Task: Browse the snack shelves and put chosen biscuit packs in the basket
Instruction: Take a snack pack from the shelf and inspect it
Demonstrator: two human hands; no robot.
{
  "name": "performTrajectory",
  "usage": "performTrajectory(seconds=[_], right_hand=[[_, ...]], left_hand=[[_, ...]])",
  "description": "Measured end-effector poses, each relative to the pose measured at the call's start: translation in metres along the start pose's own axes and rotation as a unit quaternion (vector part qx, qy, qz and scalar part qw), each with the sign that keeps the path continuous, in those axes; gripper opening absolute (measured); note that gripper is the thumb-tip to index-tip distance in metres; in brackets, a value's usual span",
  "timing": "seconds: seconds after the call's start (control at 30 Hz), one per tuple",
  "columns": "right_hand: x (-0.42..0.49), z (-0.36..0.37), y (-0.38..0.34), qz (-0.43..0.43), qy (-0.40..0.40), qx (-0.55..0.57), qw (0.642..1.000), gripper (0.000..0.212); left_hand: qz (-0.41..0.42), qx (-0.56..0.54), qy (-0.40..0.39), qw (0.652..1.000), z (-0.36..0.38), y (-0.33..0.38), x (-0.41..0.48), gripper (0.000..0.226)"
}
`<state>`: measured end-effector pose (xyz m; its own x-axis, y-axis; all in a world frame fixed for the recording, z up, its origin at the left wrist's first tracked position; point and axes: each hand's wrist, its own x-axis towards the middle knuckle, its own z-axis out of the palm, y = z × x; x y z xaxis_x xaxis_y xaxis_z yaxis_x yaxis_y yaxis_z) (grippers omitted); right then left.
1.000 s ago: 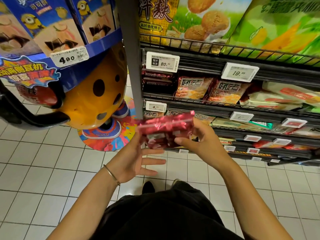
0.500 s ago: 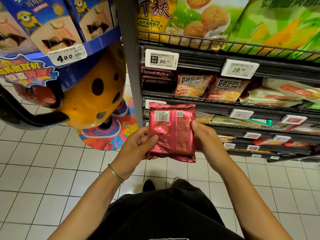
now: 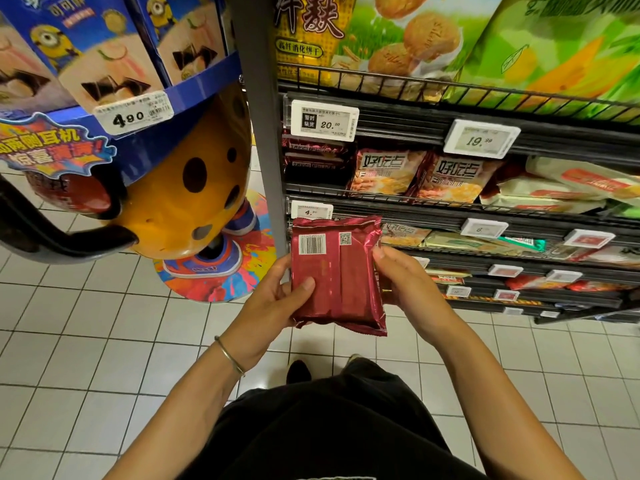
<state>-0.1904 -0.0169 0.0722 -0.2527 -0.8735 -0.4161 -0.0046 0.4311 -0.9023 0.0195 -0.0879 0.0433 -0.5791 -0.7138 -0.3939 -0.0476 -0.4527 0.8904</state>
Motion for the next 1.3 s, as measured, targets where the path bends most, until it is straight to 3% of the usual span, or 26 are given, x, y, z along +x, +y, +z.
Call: performTrajectory(seconds=[0.17,0.33,0.4,0.53,0.6,0.8,0.97,1.3], right_hand=[[0.001,0.006,-0.003,0.039,-0.010,0.048,0.998,0.062],[0.002,0.005,-0.004,0.030,-0.015,0.060,0.998,0.058],[0.002,0.004,-0.005,0.016,-0.005,0.074,0.997,0.050],[0.004,0.000,-0.003,-0.028,0.066,0.108,0.992,0.010],[0.006,-0.002,-0.003,-0.049,0.078,0.111,0.990,0.005],[0.006,0.000,-0.003,-0.113,0.119,0.079,0.983,0.028],[0.006,-0.001,-0.004,-0.151,0.154,0.095,0.972,0.026],[0.005,-0.016,-0.011,-0.124,0.079,0.101,0.984,0.044]], left_hand=[[0.032,0.026,0.007,0.999,-0.002,0.002,0.001,0.049],[0.053,0.062,0.030,0.996,-0.005,0.002,0.003,0.049],[0.061,0.069,0.039,0.995,-0.006,0.002,0.004,0.047],[0.060,0.070,0.040,0.995,-0.009,0.002,0.003,0.046],[0.056,0.067,0.032,0.996,-0.010,0.002,0.002,0.046],[0.027,0.033,0.005,0.999,-0.009,0.003,-0.002,0.041],[0.010,0.017,-0.012,1.000,-0.010,0.007,-0.003,0.034],[-0.053,-0.038,-0.040,0.997,-0.016,0.016,-0.004,0.039]])
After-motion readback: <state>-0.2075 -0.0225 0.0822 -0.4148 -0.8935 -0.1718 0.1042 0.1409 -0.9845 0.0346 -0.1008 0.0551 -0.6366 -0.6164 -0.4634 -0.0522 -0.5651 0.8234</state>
